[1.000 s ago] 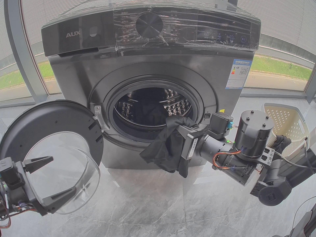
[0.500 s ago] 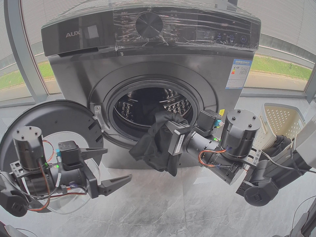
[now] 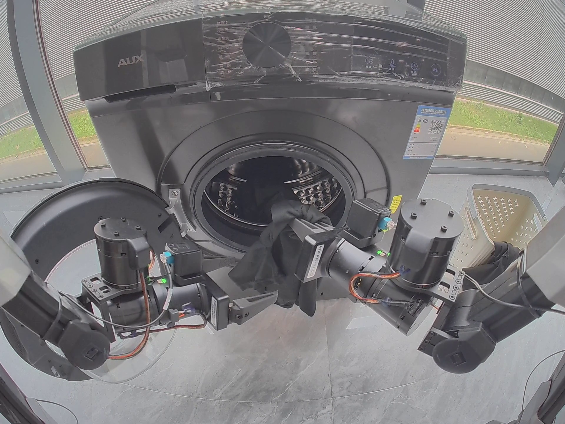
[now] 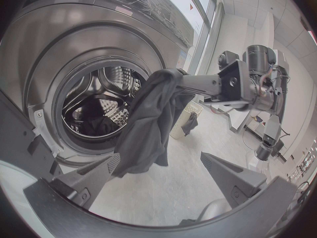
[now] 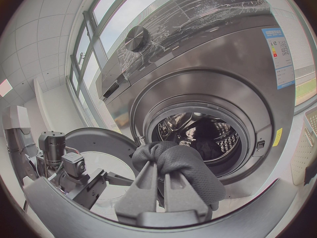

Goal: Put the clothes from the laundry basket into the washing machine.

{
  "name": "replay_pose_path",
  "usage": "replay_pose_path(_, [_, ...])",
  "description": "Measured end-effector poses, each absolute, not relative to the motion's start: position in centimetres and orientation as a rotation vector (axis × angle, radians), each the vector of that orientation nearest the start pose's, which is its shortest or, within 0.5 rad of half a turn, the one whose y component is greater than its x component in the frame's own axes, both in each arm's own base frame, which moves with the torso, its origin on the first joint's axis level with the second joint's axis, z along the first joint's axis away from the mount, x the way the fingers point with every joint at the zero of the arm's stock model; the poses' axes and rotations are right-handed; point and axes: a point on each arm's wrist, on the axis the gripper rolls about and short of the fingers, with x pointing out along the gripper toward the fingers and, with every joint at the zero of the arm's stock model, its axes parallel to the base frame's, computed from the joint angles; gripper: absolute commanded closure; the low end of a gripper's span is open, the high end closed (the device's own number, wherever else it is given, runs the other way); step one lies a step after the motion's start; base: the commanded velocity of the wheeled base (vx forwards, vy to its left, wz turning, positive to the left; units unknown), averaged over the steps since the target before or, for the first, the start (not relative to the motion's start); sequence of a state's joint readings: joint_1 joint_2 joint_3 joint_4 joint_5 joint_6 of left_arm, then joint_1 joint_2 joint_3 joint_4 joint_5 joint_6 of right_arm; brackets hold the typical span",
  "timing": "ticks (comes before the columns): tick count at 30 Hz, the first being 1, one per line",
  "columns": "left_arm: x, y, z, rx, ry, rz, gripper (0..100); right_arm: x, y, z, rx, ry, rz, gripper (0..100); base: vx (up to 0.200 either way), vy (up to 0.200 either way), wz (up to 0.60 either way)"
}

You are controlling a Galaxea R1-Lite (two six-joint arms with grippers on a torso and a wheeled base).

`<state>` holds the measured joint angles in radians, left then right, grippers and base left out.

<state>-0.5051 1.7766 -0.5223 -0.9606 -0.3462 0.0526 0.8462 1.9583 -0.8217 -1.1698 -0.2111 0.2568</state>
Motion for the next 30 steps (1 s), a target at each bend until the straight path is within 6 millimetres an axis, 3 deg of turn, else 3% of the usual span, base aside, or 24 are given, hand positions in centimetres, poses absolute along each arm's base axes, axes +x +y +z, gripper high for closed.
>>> replay_pose_path(14, [27.8, -16.0, 10.3, 0.040, 0.238, -0.748, 0, 23.8, 26.5, 15.3, 0.262, 0.057, 0.638, 100, 0.000, 0.000, 0.00])
replay_pose_path(30, [29.8, -16.5, 10.2, 0.009, 0.177, -0.603, 0, 23.8, 26.3, 15.1, 0.259, 0.051, 0.633, 100, 0.000, 0.000, 0.00])
